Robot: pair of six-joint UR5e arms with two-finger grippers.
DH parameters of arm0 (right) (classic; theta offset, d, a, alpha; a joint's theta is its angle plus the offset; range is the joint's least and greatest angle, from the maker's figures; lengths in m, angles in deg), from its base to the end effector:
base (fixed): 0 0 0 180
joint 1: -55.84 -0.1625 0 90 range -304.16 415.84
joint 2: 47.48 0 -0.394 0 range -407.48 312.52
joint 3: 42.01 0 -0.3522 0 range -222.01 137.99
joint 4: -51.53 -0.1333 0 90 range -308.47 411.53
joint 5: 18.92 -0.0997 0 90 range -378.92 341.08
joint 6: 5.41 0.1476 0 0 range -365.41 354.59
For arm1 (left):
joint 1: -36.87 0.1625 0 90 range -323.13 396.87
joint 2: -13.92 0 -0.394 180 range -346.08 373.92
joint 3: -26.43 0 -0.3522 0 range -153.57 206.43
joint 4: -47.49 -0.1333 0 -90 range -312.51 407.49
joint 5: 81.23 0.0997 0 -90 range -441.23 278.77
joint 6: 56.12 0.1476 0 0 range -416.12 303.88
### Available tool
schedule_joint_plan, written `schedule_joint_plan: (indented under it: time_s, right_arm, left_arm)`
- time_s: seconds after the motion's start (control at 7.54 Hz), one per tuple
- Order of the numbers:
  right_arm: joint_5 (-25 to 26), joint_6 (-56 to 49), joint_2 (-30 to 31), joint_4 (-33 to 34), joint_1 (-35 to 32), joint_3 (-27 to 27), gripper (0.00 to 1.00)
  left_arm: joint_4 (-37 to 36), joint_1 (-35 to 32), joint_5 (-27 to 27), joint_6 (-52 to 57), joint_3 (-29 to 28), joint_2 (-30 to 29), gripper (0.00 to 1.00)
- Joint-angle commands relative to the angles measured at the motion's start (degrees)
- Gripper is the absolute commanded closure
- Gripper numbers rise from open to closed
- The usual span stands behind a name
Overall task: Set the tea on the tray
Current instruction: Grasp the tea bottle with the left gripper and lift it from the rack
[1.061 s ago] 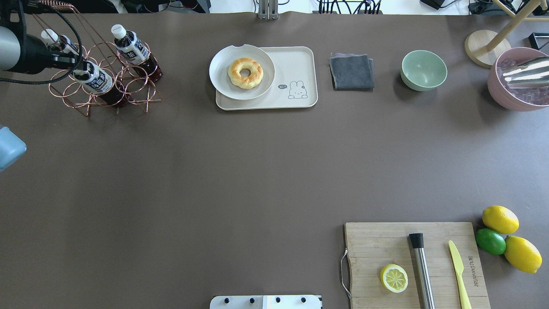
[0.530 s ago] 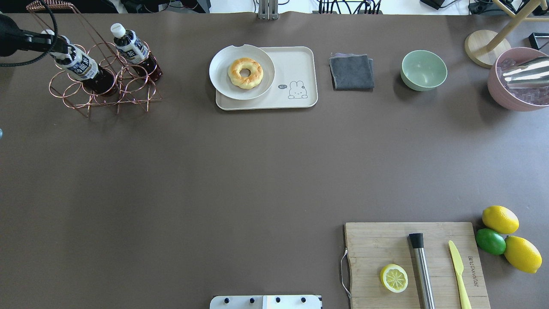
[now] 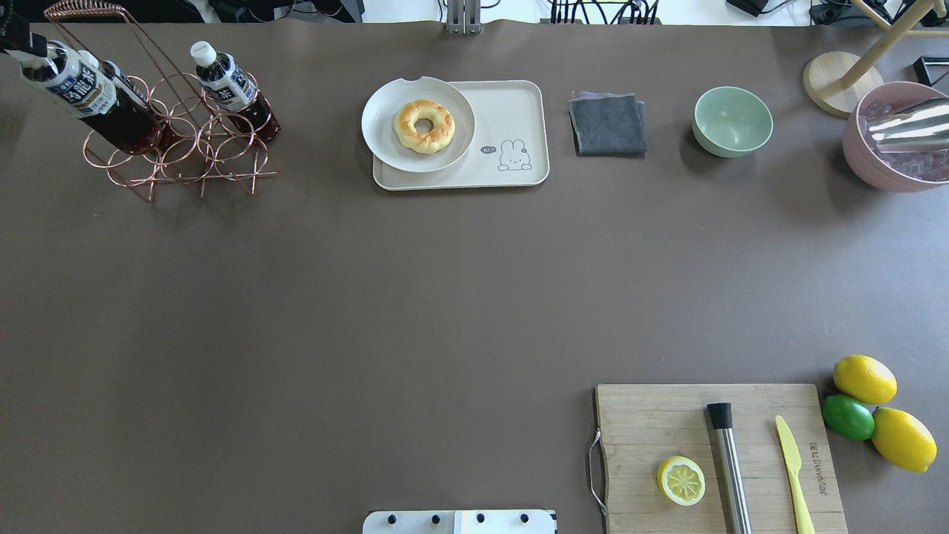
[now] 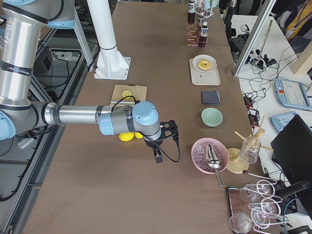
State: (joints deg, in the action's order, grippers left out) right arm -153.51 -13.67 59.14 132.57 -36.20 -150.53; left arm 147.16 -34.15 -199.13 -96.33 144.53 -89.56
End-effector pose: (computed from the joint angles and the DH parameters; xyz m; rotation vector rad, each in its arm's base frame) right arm 0.0424 -0.3557 0.6128 0.2491 -0.7575 -0.1765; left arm 0.1082 -0.5121 0.3158 0.5370 0.8261 -0.1224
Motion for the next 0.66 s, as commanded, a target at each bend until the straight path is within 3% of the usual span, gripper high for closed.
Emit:
schedule_joint_plan:
  time_s: [0.0,0.27,0.53]
  right_arm:
    - [-0.14,-0.09,0.08,0.09,0.02,-0.03,0.0]
    - [-1.19,0.0,-0.01,0.09,0.02,-0.03,0.0]
    - [-2.07,0.0,-0.01,0.09,0.02,-0.03,0.0]
  left_arm:
    - [-16.47,0.79,-0.14,-1.44,13.07,-1.62,1.0]
    - [-27.03,6.48,0.65,-9.06,15.58,-9.94,1.0]
    - [-33.81,16.65,9.04,-17.85,14.28,-19.51,1.0]
